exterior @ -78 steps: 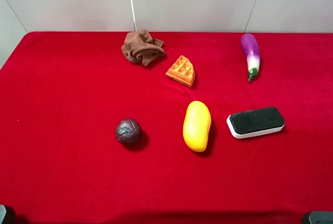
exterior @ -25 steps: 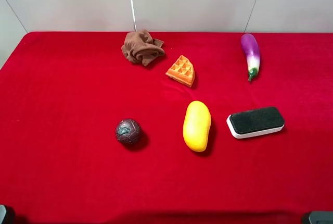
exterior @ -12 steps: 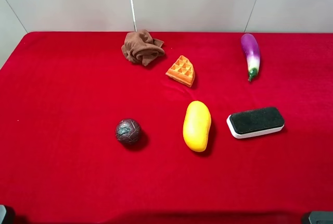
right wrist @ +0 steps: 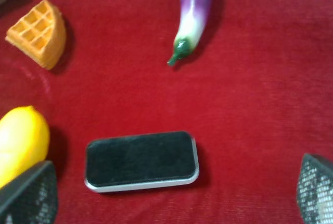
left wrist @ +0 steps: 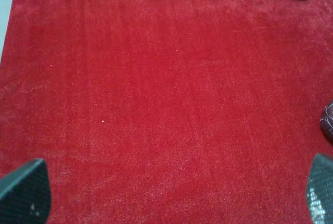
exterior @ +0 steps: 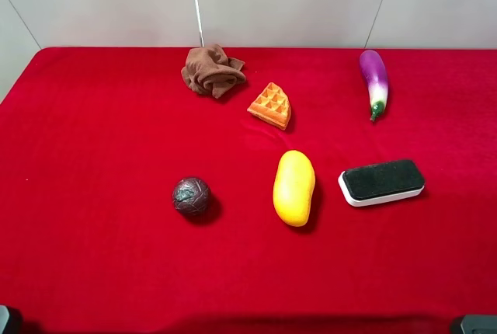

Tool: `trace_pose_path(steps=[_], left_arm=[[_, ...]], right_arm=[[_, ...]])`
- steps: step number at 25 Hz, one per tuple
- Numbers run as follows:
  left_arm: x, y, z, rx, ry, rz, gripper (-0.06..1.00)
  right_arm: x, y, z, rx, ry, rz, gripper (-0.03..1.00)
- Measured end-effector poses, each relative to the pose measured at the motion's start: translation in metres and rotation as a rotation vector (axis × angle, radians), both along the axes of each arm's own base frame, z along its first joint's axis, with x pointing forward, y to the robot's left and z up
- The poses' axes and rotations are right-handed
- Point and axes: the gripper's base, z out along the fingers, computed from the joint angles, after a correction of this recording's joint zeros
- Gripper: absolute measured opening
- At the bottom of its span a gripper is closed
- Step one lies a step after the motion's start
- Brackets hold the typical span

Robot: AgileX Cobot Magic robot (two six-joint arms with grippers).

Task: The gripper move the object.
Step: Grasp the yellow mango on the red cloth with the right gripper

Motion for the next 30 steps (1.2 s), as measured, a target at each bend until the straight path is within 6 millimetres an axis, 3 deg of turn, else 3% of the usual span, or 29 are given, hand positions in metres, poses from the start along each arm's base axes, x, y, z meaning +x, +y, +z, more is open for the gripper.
trace_pose_path(steps=[19, 30], left_arm=[[0.000, 0.000, 0.000, 0.000, 0.000, 0.000, 0.98], [0.000, 0.000, 0.000, 0.000, 0.000, 0.000, 0.98]], right_arm=[[0.057, 0.061, -0.028, 0.028, 0.132, 0.219, 0.69], [0.084, 0.103, -0.030, -0.002, 0.207, 0.319, 0.69]])
